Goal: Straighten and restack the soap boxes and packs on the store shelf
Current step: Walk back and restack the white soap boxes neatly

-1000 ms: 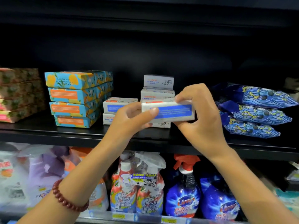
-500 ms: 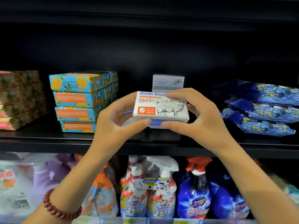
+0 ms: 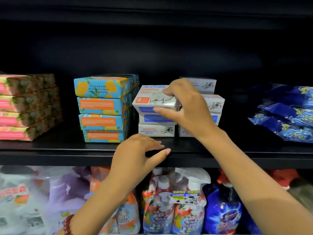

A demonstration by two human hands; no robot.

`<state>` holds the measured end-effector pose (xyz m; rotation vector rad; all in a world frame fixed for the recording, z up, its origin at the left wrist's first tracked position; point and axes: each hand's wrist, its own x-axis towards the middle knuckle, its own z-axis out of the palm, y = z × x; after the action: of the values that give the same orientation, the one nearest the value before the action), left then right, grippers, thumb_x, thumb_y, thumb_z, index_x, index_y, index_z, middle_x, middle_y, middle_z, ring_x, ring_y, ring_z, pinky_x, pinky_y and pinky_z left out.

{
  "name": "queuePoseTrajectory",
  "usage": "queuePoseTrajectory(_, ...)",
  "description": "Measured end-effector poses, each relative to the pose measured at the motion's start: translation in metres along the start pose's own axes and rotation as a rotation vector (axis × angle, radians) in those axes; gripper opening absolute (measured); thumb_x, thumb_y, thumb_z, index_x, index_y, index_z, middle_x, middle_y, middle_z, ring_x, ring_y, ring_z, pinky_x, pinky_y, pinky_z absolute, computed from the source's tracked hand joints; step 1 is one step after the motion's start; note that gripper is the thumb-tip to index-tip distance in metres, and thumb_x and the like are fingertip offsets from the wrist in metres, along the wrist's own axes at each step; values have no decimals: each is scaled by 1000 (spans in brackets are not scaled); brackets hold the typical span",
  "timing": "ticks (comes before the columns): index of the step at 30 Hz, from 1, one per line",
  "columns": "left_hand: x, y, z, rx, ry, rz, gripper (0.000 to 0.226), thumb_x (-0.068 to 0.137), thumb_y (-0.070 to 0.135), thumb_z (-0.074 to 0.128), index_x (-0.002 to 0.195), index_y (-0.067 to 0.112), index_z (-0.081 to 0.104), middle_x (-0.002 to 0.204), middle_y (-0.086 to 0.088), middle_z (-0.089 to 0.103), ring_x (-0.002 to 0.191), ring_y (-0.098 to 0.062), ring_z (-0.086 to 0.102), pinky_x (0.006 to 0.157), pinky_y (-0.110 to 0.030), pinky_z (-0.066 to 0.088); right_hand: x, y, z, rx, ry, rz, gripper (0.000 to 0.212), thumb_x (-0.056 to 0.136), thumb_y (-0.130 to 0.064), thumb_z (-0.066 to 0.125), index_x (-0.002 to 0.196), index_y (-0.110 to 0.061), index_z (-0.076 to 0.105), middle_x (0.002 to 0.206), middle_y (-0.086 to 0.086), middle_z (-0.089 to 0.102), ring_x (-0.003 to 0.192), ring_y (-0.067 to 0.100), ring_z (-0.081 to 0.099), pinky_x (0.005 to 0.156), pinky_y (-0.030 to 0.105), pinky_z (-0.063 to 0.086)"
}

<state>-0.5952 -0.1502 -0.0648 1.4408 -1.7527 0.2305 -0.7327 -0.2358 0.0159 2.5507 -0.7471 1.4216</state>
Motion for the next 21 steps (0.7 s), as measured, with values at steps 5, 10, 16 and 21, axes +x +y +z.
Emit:
queuePoseTrajectory(5, -1, -1, 3, 12, 9, 6, 19, 77, 43, 73, 83, 26, 78, 87, 15, 73, 89, -4, 63, 72, -8, 39, -2, 3, 9, -247, -85, -11, 45, 80, -54, 61, 103, -15, 60, 102, -1, 62, 98, 21, 51, 92, 33, 22)
queuePoseTrajectory(10, -2, -1, 3, 11, 0, 25, 22, 79, 44, 68, 84, 25, 78, 86, 14, 73, 86, -5, 64, 70, -17, 47, -2, 1, 13, -337, -13, 8, 39, 86, -47, 55, 106, -14, 65, 106, 1, 65, 106, 23, 52, 95, 35, 18)
queuePoseTrajectory(16, -2, 1, 4, 12, 23, 24, 29, 78, 48, 60, 80, 25, 78, 83, 15, 72, 81, -8, 64, 66, -24, 52, -5, 4, 20, -440, 59, 69, 37, 90, -41, 55, 106, -9, 65, 103, 7, 65, 100, 26, 56, 92, 37, 27)
queuePoseTrajectory(21, -1, 2, 5, 35, 43, 30, 25, 77, 44, 62, 78, 24, 77, 80, 13, 71, 78, -10, 64, 62, -26, 53, -7, 5, 25, -469, 15, 84, 39, 93, -42, 51, 117, -12, 59, 115, 5, 60, 108, 23, 51, 95, 36, 28)
